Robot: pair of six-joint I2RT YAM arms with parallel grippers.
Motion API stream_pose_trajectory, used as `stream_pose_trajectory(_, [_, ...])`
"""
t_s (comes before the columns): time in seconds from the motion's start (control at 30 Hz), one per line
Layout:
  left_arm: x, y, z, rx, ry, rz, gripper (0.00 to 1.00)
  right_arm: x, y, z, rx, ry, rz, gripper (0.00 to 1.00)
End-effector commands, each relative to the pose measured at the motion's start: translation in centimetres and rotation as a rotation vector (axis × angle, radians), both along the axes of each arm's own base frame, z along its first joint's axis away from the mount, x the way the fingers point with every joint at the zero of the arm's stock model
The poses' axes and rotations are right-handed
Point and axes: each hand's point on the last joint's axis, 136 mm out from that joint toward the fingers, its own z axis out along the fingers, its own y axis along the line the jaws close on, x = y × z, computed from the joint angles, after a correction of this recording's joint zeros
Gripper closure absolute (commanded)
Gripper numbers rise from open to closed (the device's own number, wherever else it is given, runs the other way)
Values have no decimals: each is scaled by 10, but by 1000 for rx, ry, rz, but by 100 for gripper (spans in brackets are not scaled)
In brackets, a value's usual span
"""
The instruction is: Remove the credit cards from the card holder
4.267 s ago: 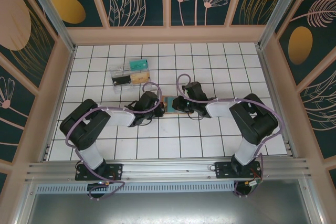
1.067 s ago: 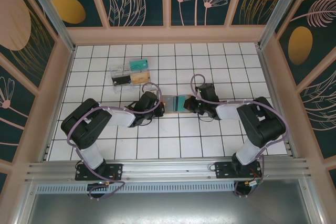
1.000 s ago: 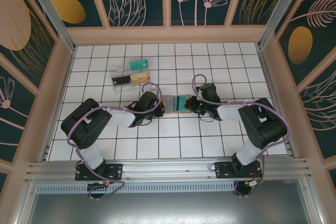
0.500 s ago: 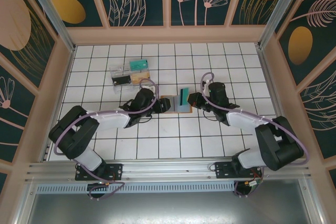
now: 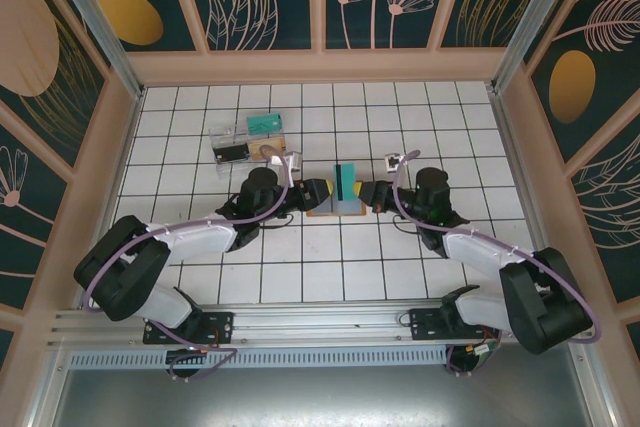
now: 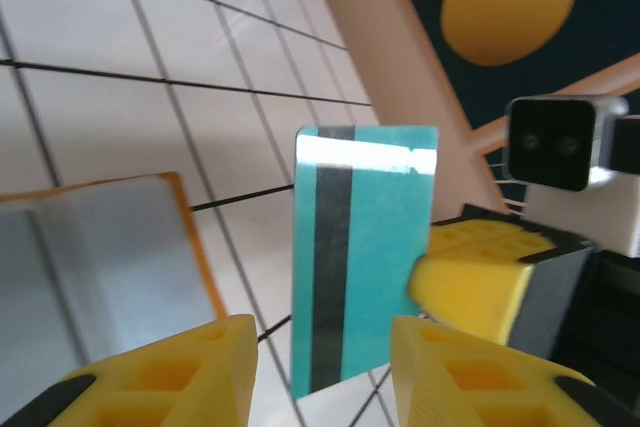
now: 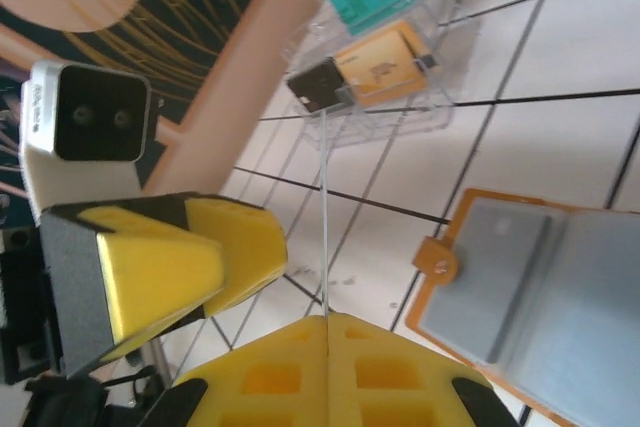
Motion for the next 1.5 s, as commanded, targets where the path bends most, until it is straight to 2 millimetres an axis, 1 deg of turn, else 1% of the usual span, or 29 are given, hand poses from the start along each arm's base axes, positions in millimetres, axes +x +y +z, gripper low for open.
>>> stream_pose_trajectory(0.0, [-4,-7,22,-92,-48,-57,62,-18,4,38,115,-149,105,100])
stream_pose_trajectory(0.1, [-5,-8,26,-104,-54,-66,64,-23,5,42,134,-160,135,100])
stream_pose_trajectory(0.27, [-5,-9,23,-91,-52,-71,68,-27,7,45,154,-157,161,100])
stream_pose_trajectory(0.37, [-6,-9,22,-89,-52,-74,68,-27,8,46,160,-152,170,100])
stream_pose_trajectory(0.47, [-9,-10,26,-107,-62,-94,72,-27,10,46,164,-145,180,100])
stream_pose_trajectory(0.63, [-22,-12,43,-178,-110,-158,92,-24,10,42,160,-131,177,100])
stream_pose_trajectory(0.67, [-23,-12,44,-180,-113,-161,98,-24,10,42,160,-133,177,100])
stream_pose_trajectory(0.7, [-25,-12,46,-181,-118,-165,100,-25,11,42,160,-132,177,100])
stream_pose_trajectory(0.77, [-26,-10,48,-182,-126,-165,100,-23,10,41,153,-134,171,100])
stream_pose_trajectory(0.8, [-27,-9,49,-181,-130,-164,100,-21,9,38,145,-125,156,95])
stream_pose_trajectory(0.83, [-27,-9,50,-179,-136,-164,100,-19,9,36,137,-117,144,81])
stream_pose_trajectory(0.87, [-27,-8,50,-175,-139,-159,100,-16,8,33,128,-110,127,61])
stream_pose_trajectory(0.9, [-27,-7,49,-163,-140,-154,100,-14,7,31,121,-104,114,45])
stream_pose_trajectory(0.93, [-26,-6,48,-149,-143,-147,100,-12,5,30,115,-101,97,35])
stream_pose_trajectory(0.97, [-24,-5,45,-129,-141,-137,100,-10,4,27,103,-92,80,26])
stream_pose_trajectory(1.03, [-20,-3,40,-77,-141,-119,100,-4,0,24,81,-86,36,14])
stream_pose_trajectory(1.07, [-16,-2,34,-29,-138,-104,100,-2,-2,23,71,-85,15,9])
stream_pose_trajectory(1.13, [-8,4,24,80,-138,-67,100,1,-7,23,54,-89,-24,2])
stream_pose_trajectory(1.2, [2,15,16,203,-156,-17,100,2,-11,25,42,-107,-58,1])
stream_pose_trajectory(1.27, [11,27,14,305,-184,38,100,1,-13,25,33,-121,-79,1])
stream_pose_trajectory(1.37, [24,47,14,473,-252,111,100,-1,-14,27,24,-145,-97,1])
stream_pose_trajectory(1.47, [31,60,25,610,-378,117,100,-5,-15,27,22,-158,-106,1])
